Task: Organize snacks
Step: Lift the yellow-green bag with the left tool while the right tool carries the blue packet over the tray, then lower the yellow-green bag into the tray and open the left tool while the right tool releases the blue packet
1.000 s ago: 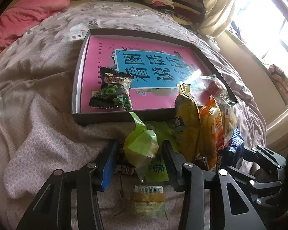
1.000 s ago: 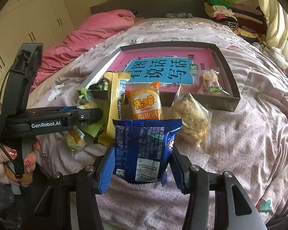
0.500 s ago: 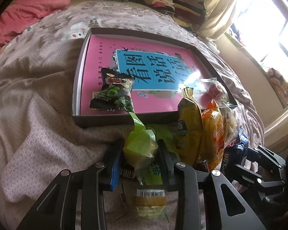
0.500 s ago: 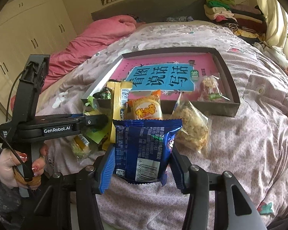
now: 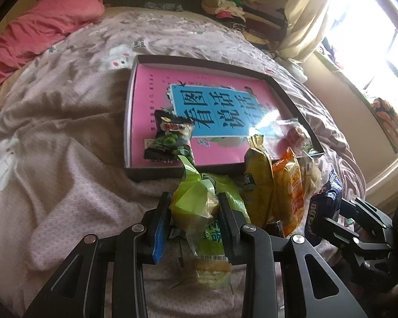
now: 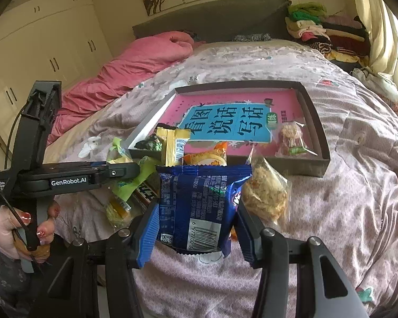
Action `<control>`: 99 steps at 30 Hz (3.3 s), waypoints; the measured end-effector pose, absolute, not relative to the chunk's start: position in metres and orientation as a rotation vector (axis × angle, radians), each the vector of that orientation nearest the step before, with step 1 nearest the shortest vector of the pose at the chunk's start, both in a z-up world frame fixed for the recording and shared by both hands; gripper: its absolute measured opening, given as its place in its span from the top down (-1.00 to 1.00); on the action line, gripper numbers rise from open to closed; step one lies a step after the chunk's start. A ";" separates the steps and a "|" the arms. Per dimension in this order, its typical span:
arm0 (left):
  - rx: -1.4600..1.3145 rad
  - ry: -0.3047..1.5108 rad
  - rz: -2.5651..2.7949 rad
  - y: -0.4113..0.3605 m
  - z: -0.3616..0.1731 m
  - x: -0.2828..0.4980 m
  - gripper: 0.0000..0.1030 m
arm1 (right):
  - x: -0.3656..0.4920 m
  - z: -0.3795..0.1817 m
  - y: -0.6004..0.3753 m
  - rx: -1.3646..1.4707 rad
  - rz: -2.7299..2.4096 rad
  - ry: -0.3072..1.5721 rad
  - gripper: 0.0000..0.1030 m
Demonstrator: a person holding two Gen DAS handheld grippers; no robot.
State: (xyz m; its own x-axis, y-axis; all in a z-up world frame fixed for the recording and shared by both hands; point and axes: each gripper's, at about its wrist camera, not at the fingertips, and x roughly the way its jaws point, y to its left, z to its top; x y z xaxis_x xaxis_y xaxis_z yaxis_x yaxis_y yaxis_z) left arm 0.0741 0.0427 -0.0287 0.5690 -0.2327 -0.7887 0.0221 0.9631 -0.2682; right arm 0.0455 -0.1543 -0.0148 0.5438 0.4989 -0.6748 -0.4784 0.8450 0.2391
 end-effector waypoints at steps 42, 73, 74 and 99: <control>-0.204 0.804 -0.065 0.040 0.027 0.079 0.33 | 0.079 0.021 -0.204 0.154 0.489 0.647 -0.02; -0.192 0.831 -0.071 0.023 0.007 0.141 0.33 | 0.131 0.025 -0.197 0.166 0.451 0.621 -0.02; -0.194 0.833 -0.071 0.023 0.006 0.142 0.33 | 0.132 0.024 -0.196 0.165 0.453 0.624 -0.02; -0.179 0.883 -0.074 0.007 -0.022 0.166 0.33 | 0.161 -0.002 -0.163 0.106 0.482 0.716 -0.02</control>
